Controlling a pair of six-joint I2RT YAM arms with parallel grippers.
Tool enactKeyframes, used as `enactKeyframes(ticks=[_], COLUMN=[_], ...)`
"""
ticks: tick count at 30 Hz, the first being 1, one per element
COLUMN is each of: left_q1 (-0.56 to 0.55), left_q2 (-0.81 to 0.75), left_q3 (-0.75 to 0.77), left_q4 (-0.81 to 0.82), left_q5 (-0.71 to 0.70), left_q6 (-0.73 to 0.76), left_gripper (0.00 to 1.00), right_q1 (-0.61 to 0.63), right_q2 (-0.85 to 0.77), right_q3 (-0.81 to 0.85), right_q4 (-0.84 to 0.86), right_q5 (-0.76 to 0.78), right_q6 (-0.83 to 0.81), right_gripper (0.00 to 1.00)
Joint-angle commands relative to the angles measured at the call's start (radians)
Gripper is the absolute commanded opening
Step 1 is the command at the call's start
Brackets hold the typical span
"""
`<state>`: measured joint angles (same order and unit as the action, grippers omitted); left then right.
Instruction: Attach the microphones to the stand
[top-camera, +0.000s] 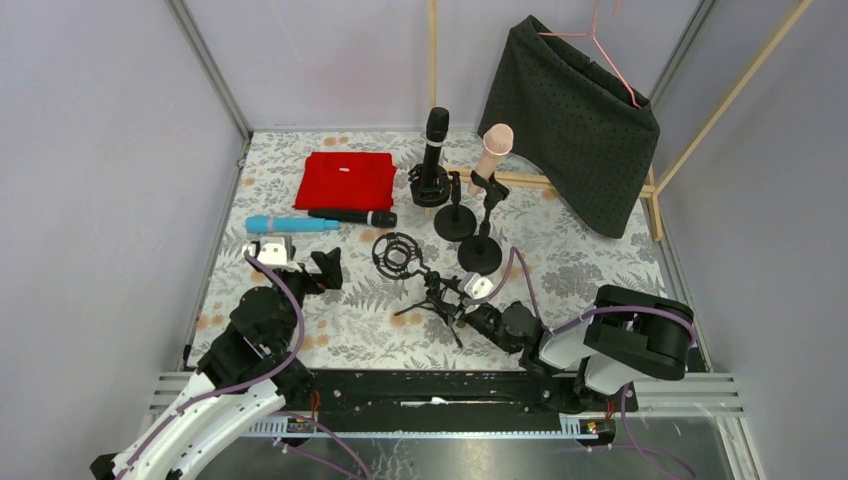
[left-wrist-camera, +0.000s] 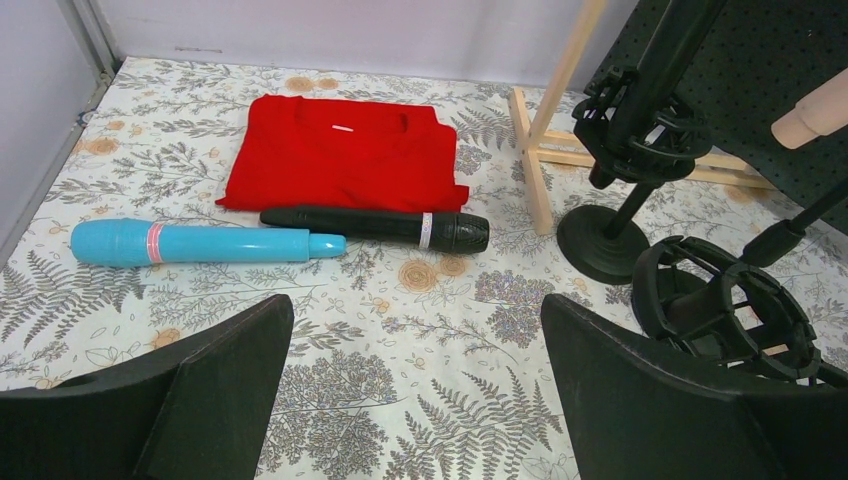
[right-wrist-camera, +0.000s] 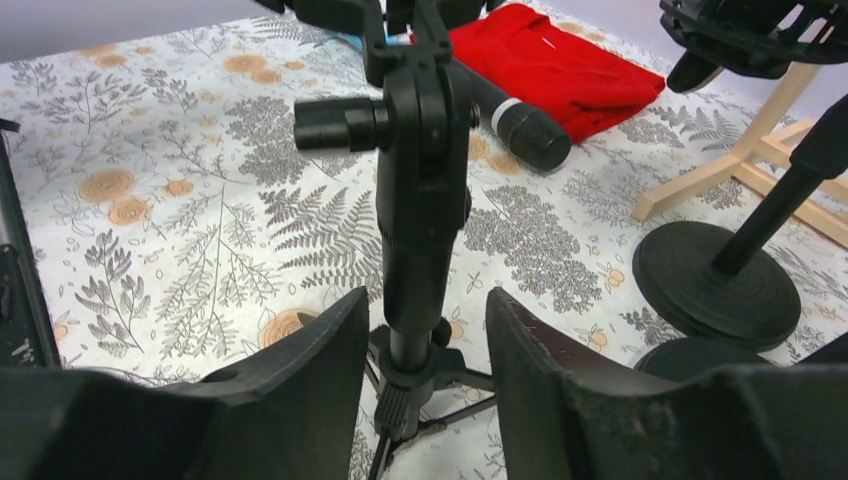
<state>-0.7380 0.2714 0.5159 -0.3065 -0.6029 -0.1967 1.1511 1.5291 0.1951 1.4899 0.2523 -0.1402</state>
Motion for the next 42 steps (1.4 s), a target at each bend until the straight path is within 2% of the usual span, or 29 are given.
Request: enactKeyframes(ticks=[1,7,10,13,16,19,22,25,27,29,34,37,42], left_q1=[0.002,0.002,0.002,0.002,0.003,0.002,0.002,0.003,0.019,0.104,0.51,0.666,0.838], left_q2=[0.007,0.034,0.073,0.115,0.146,0.212,0.326,0.424,0.468,0.516,0.655,0.759,0.955], left_q3=[0.036,0.042,0.086,0.152,0.185,0.194,0.228,0.256,0.252,0.26,0.298,0.315,0.377], left_q4=[0.017,0.005,-0.066,-0.178,-0.226,-0.24,-0.316,-0.332,-0.258,-0.173,-0.076,-0.048,-0.04], left_q5=[-0.015,-0.08,-0.153,-0.237,-0.235,-0.213,-0.276,-0.317,-0.311,-0.242,0.089,0.119,0.211], left_q6=[-0.01,-0.09,-0.168,-0.261,-0.358,-0.471,-0.622,-0.688,-0.674,-0.649,-0.694,-0.754,-0.858], left_gripper=[0.99,0.99,0.99,0.99,0.99,0.99,0.99,0.99,0.99,0.99,0.99,0.99,0.99], right_q1=[0.007,0.007,0.007,0.007,0.007,0.007,0.007,0.007,0.007,0.007,0.007,0.007,0.007], right_q2=[-0.015,-0.102,-0.186,-0.31,-0.455,-0.579,-0.695,-0.776,-0.804,-0.806,-0.753,-0.721,-0.681], right_q3=[-0.034,-0.104,-0.13,-0.114,-0.076,-0.052,-0.029,-0.007,0.015,0.04,0.122,0.147,0.158], right_q4=[0.227,0.222,0.151,-0.061,-0.339,-0.544,-0.736,-0.88,-0.967,-1.046,-1.226,-1.273,-1.282], right_q5=[0.053,0.07,0.033,-0.025,-0.04,0.015,0.07,0.139,0.173,0.215,0.252,0.252,0.248], right_q6=[-0.002,0.0,0.011,0.029,0.061,0.112,0.187,0.27,0.322,0.373,0.463,0.513,0.57], right_gripper=[0.56,0.7,0.78,0.83,0.86,0.87,0.87,0.87,0.87,0.87,0.88,0.88,0.88])
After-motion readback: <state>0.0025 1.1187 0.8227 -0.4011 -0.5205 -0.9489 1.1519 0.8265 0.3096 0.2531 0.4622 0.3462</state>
